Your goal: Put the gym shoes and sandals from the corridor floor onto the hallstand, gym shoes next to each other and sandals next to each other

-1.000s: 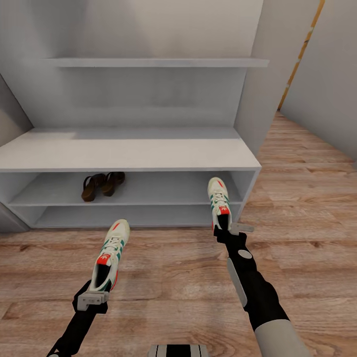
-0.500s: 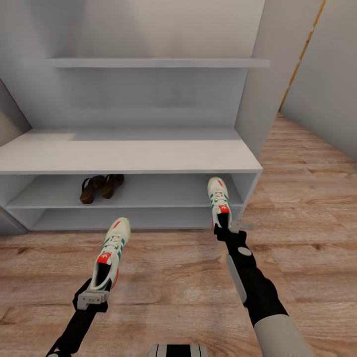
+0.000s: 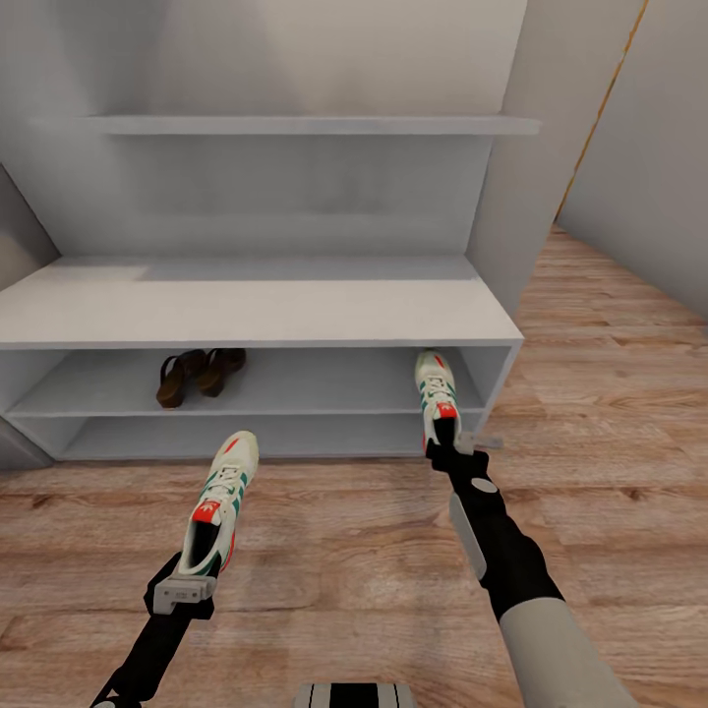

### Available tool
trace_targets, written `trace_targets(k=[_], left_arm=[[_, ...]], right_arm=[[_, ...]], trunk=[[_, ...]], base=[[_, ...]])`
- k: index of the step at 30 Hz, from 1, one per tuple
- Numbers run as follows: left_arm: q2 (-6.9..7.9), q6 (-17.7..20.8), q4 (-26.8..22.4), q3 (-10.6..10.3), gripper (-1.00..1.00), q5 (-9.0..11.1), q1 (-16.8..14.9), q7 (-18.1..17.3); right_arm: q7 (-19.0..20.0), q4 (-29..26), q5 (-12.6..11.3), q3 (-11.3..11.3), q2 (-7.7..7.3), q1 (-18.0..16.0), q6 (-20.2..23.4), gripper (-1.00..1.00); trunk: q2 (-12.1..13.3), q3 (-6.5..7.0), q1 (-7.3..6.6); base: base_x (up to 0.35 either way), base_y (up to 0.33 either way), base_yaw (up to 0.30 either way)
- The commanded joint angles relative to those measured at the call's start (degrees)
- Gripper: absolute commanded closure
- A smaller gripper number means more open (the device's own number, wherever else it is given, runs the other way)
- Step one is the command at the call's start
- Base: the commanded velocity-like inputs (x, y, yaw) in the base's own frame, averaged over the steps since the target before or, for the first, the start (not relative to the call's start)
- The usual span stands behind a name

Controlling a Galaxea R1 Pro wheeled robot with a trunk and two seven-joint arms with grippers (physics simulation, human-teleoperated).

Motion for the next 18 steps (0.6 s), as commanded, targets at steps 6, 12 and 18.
trace_targets(k=[6, 12, 18], left_arm=[[0.0, 0.0, 0.02, 0.0, 1.0, -0.01, 0.0, 0.02], [0.0, 0.0, 0.04, -0.03, 1.0, -0.01, 0.0, 0.02], [-0.02, 0.0, 0.06, -0.05, 1.0, -0.01, 0.0, 0.02]], right_arm=[[-0.01, 0.53, -0.02, -0.3, 0.0, -0.41, 0.03, 1.0], [-0.01, 0.71, 0.02, -0.4, -0.01, -0.56, 0.06, 1.0], [-0.02, 0.61, 0.0, -0.43, -0.04, -0.59, 0.11, 1.0]], trunk=[[0.0, 0.0, 0.0], [0.0, 0.0, 0.0], [0.0, 0.0, 0.0]], base=[[0.005, 0.0, 0.0], [0.001, 0.0, 0.0], [0.0, 0.0, 0.0]])
